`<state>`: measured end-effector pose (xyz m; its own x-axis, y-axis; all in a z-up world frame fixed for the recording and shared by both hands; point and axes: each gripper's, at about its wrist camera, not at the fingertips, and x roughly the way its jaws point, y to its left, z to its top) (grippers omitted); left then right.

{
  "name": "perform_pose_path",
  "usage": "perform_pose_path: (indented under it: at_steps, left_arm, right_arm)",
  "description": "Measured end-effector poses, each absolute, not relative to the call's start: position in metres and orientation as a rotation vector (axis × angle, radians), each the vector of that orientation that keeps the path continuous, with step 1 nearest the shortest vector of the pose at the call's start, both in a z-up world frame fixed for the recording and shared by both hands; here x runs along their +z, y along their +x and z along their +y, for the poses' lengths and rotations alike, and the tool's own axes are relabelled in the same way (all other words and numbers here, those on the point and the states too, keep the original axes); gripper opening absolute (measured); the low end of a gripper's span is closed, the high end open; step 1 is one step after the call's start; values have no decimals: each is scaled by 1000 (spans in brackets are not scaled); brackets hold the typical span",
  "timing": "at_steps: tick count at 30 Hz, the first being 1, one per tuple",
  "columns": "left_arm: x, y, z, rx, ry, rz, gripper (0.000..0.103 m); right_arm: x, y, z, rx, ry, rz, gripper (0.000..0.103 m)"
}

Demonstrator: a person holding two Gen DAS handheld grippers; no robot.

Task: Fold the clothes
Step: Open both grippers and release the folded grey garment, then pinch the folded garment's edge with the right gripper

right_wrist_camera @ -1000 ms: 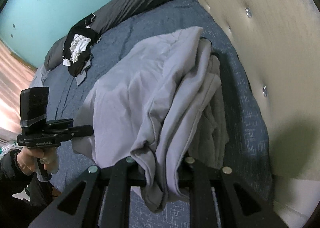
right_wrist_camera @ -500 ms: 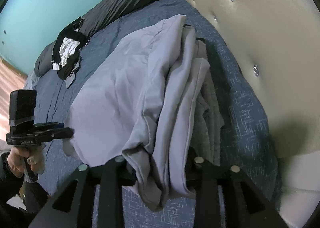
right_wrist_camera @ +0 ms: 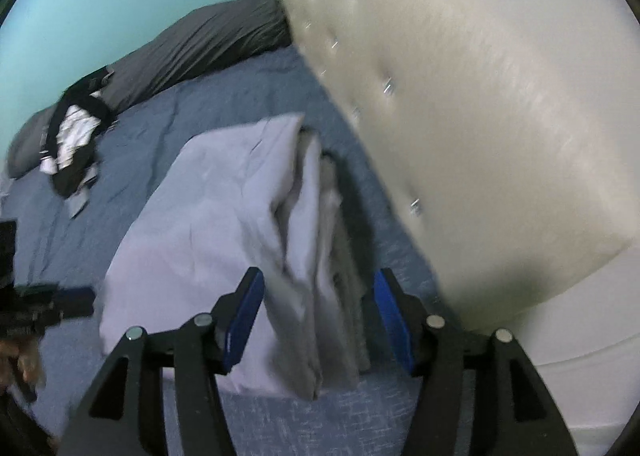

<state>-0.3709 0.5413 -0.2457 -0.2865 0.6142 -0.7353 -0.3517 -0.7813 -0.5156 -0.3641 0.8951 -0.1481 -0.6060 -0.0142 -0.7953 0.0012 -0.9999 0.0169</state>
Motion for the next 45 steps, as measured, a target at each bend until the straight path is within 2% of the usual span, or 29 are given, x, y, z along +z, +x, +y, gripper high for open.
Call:
perform_pose_path:
  at_steps: [2, 3, 4, 5, 6, 9, 15, 21, 27, 33, 37, 41, 45]
  left_arm:
    - [-247, -370, 542, 2092, -1360, -342, 37]
    - [-247, -370, 542, 2090, -1358, -341, 37]
    - [-246, -369, 543, 2096, -1354, -334, 37]
    - [-245, -368, 543, 2102, -1349, -327, 37]
    - [-244, -368, 544, 2109, -1344, -321, 37]
    - [-236, -366, 541, 2152, -1296, -317, 37]
    - [-218, -375, 542, 2199, -1187, -344, 37]
    - [-241, -389, 573, 2169, -1273, -235, 37]
    - [-257, -385, 589, 2150, -1288, -134, 37]
    - [-265, -389, 590, 2141, -1329, -97, 37]
    - [-234, -399, 582, 2171, -1275, -132, 36]
    - [-218, -424, 601, 2178, -1278, -55, 36]
    - [-237, -433, 623, 2142, -1347, 41, 35]
  right_arm:
    - [-141, -364, 887, -2799, 1332, -42, 59]
    - [-138, -363, 883, -2793, 1302, -53, 55]
    - [-138, -367, 875, -2766, 1299, -33, 48]
    - [-139, -370, 866, -2734, 1300, -7, 29]
    - [-140, -374, 857, -2703, 1301, 19, 22]
    - [-152, -390, 838, -2630, 1343, 59, 9]
    - [-195, -409, 833, -2604, 1485, 66, 5]
    - [-232, -411, 842, -2601, 1576, 26, 0]
    - [-259, -405, 853, -2608, 1584, -43, 0]
    - [-255, -405, 850, -2603, 1575, -47, 0]
    - [-236, -398, 853, -2636, 1491, -36, 0]
    - [-228, -392, 862, -2679, 1446, -58, 0]
    - [-226, -387, 871, -2711, 1414, -82, 0]
